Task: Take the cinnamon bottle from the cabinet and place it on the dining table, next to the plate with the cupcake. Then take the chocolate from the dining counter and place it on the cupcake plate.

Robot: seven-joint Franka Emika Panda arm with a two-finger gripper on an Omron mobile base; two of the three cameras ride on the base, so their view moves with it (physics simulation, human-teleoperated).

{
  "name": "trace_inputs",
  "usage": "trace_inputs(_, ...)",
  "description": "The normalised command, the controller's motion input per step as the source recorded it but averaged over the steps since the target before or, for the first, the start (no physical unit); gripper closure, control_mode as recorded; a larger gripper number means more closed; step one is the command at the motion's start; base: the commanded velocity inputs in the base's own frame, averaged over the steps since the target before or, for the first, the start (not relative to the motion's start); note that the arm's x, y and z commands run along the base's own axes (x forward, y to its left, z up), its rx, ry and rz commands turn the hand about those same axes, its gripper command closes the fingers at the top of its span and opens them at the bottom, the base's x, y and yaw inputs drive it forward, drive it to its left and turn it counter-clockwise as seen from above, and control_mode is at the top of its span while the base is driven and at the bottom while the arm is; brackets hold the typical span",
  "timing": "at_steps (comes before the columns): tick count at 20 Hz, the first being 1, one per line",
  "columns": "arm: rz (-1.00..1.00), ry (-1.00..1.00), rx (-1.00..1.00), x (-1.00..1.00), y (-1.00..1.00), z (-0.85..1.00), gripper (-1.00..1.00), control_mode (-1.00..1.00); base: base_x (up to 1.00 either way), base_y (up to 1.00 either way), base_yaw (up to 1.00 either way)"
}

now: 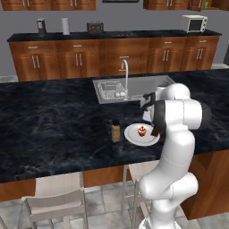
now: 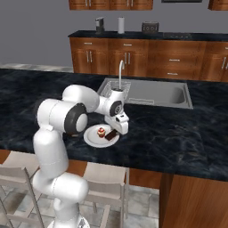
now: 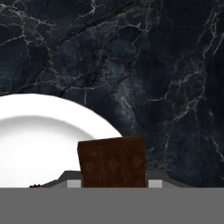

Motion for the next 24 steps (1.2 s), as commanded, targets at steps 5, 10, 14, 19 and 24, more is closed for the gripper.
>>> trace_inputs(5, -0.05, -0.02, -0.06, 0.0, 0.27, -0.23, 1.0, -1.0, 0.0, 0.0, 0.0)
trace_inputs(10, -0.04, -0.07, -0.01, 0.0, 0.03, -0.11, 1.0, -1.0, 0.0, 0.0, 0.0)
trace_inputs(14, -0.03, -0.07, 0.0, 0.03, 0.0, 0.0, 1.0, -1.0, 0.0, 0.0, 0.0)
trace_inputs(19, -0.02, -0.07, -0.01, 0.06, 0.0, 0.0, 1.0, -1.0, 0.0, 0.0, 0.0)
trace_inputs(24, 0.0, -0.02, 0.0, 0.0, 0.01, 0.0, -1.0, -1.0, 0.0, 0.0, 0.0)
